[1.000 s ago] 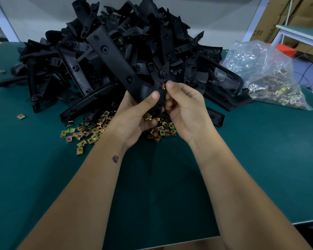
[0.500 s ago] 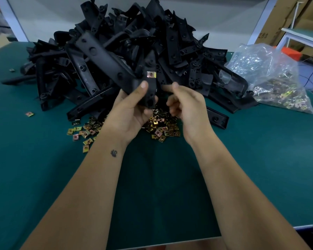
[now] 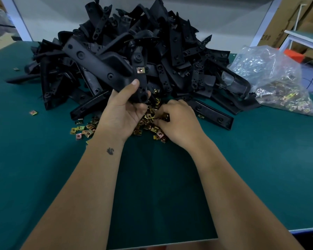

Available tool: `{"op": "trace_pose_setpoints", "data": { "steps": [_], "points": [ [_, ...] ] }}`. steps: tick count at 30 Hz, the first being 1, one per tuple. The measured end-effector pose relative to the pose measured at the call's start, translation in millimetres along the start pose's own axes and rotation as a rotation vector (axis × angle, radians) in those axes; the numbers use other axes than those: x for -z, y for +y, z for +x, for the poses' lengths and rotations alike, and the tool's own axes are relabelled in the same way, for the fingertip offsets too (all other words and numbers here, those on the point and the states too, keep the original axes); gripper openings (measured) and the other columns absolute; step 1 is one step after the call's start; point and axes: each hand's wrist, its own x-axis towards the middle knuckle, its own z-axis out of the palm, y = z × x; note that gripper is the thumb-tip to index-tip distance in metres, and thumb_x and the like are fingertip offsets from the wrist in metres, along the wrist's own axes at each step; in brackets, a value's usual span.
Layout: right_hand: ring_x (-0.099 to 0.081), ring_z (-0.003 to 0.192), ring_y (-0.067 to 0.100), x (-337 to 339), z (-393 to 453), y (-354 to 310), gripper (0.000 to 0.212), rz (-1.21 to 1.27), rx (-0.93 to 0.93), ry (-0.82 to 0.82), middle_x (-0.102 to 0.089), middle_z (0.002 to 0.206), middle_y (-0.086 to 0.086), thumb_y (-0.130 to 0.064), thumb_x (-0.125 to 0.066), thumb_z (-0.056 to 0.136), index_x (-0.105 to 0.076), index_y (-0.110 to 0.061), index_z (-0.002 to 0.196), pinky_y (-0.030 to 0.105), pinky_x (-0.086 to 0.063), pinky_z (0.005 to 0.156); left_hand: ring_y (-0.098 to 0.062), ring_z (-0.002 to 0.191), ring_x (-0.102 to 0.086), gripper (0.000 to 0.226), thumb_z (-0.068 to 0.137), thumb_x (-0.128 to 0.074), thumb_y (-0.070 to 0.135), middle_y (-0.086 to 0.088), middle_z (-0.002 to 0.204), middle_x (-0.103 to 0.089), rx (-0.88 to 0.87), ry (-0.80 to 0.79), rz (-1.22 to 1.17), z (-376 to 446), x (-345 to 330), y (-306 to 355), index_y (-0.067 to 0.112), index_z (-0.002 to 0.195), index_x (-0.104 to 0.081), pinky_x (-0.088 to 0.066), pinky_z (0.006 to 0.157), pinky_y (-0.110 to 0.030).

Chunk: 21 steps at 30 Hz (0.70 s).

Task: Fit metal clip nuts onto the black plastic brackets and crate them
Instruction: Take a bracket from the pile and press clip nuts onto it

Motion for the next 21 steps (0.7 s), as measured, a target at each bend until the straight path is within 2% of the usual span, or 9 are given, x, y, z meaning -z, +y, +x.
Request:
{"op": "trace_pose_setpoints", "data": {
  "steps": [3, 5, 8, 11, 14, 18, 21],
  "points": [
    [-0.055, 0.093, 0.016, 2, -1, -1, 0.006, 0.137, -0.014, 0.073, -0.057, 0.086, -0.009, -0.023, -0.072, 0.085, -0.072, -0.021, 0.091, 0.032, -0.042, 0.080, -0.017, 0.079, -0.070, 0.034, 0.079, -0.071, 0.015, -0.002, 0.087, -0.073, 0.013, -0.016, 0.043, 0, -1, -1, 0.011, 0.106, -0.052, -0.048, 0.048, -0.017],
    [-0.062, 0.082, 0.009, 6, -1, -4, 0.004, 0.379, -0.067, 0.173, -0.065, 0.080, -0.010, -0.019, -0.073, 0.084, -0.071, -0.023, 0.084, 0.028, -0.049, 0.075, -0.018, 0.079, -0.070, 0.033, 0.077, -0.070, 0.012, -0.001, 0.084, -0.073, 0.021, -0.014, 0.051, 0, -2, -2, 0.011, 0.104, -0.051, -0.048, 0.049, -0.017],
    [-0.064, 0.073, 0.002, 13, 0, -5, 0.017, 0.707, -0.145, 0.272, -0.070, 0.074, -0.010, -0.012, -0.074, 0.085, -0.072, -0.028, 0.078, 0.023, -0.054, 0.075, -0.018, 0.079, -0.071, 0.018, 0.087, -0.062, 0.002, 0.000, 0.081, -0.072, 0.028, -0.022, 0.057, 0, -2, -4, 0.012, 0.099, -0.053, -0.048, 0.049, -0.016],
    [-0.064, 0.078, 0.001, 17, 0, -3, 0.021, 0.949, -0.178, 0.254, -0.073, 0.082, -0.010, -0.006, -0.067, 0.090, -0.074, -0.025, 0.090, 0.021, -0.053, 0.078, -0.019, 0.080, -0.071, 0.020, 0.089, -0.059, -0.001, -0.005, 0.092, -0.072, 0.031, -0.044, 0.059, -1, -4, -7, 0.012, 0.103, -0.055, -0.050, 0.051, -0.016],
    [-0.066, 0.084, 0.008, 17, 0, -3, 0.024, 1.138, -0.177, 0.199, -0.072, 0.091, -0.001, 0.001, -0.063, 0.091, -0.072, -0.020, 0.099, 0.023, -0.053, 0.080, -0.017, 0.080, -0.071, 0.025, 0.088, -0.059, -0.002, -0.006, 0.096, -0.072, 0.045, -0.082, 0.055, -1, -5, -9, 0.012, 0.109, -0.056, -0.051, 0.053, -0.017],
    [-0.067, 0.083, 0.015, 17, 1, -3, 0.017, 1.284, -0.205, 0.200, -0.071, 0.086, 0.006, 0.005, -0.064, 0.088, -0.071, -0.008, 0.097, 0.026, -0.052, 0.077, -0.014, 0.077, -0.071, 0.023, 0.089, -0.054, -0.006, -0.004, 0.093, -0.073, 0.068, -0.102, 0.050, -2, -7, -11, 0.013, 0.102, -0.057, -0.051, 0.054, -0.017],
    [-0.068, 0.080, 0.014, 20, 0, -3, 0.014, 1.337, -0.207, 0.189, -0.072, 0.085, 0.005, 0.003, -0.062, 0.090, -0.071, -0.008, 0.095, 0.025, -0.053, 0.074, -0.015, 0.078, -0.070, 0.025, 0.088, -0.054, -0.006, -0.007, 0.098, -0.071, 0.078, -0.099, 0.036, -3, -9, -10, 0.011, 0.105, -0.055, -0.052, 0.054, -0.018]
  ]
}}
